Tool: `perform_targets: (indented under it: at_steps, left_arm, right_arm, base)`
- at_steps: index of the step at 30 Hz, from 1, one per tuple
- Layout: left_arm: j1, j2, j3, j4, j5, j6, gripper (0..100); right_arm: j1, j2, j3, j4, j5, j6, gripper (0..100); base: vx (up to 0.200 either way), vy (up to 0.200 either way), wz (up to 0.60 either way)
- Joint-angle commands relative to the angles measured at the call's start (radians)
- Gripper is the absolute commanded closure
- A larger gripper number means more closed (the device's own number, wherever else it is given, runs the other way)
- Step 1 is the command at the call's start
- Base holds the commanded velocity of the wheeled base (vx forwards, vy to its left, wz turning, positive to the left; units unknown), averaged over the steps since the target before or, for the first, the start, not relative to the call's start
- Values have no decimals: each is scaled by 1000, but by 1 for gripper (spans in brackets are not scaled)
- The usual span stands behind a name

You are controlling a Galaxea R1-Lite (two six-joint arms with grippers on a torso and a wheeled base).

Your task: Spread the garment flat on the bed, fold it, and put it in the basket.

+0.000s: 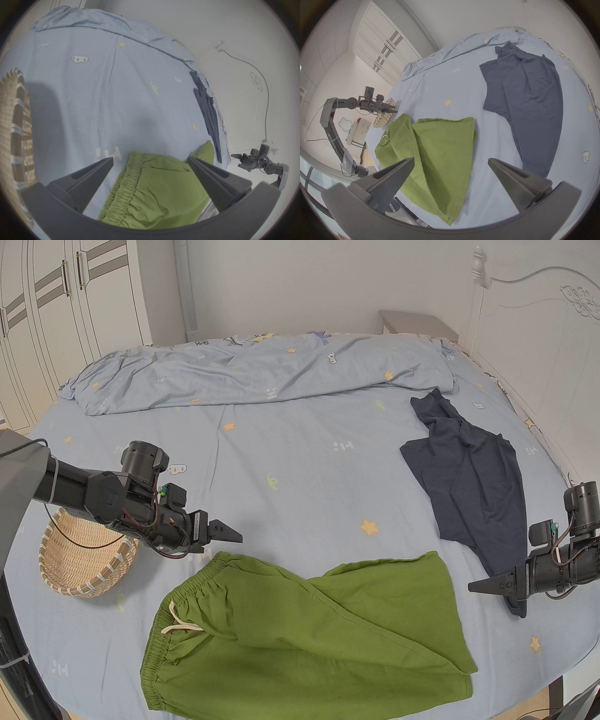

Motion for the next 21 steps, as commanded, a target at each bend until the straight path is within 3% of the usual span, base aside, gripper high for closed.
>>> perform_targets:
  at_steps: [1, 14, 15, 21]
  left_arm:
    - [-12, 53, 0, -3, 6, 5, 0]
    - [-25, 107, 1, -8, 57, 6, 0]
    - [-25, 107, 1, -8, 57, 6, 100]
    - [-29, 101, 9, -8, 57, 6, 100]
  right_arm:
    - [3, 5, 0, 0, 0, 2, 0]
    - [3, 7, 6, -2, 0, 5, 0]
    - [3, 7, 6, 0, 0, 5, 0]
    - [3, 9, 6, -2, 0, 5, 0]
  base:
    - [0, 0, 0]
    - [0, 0, 0]
    - [0, 0, 0]
    - [0, 0, 0]
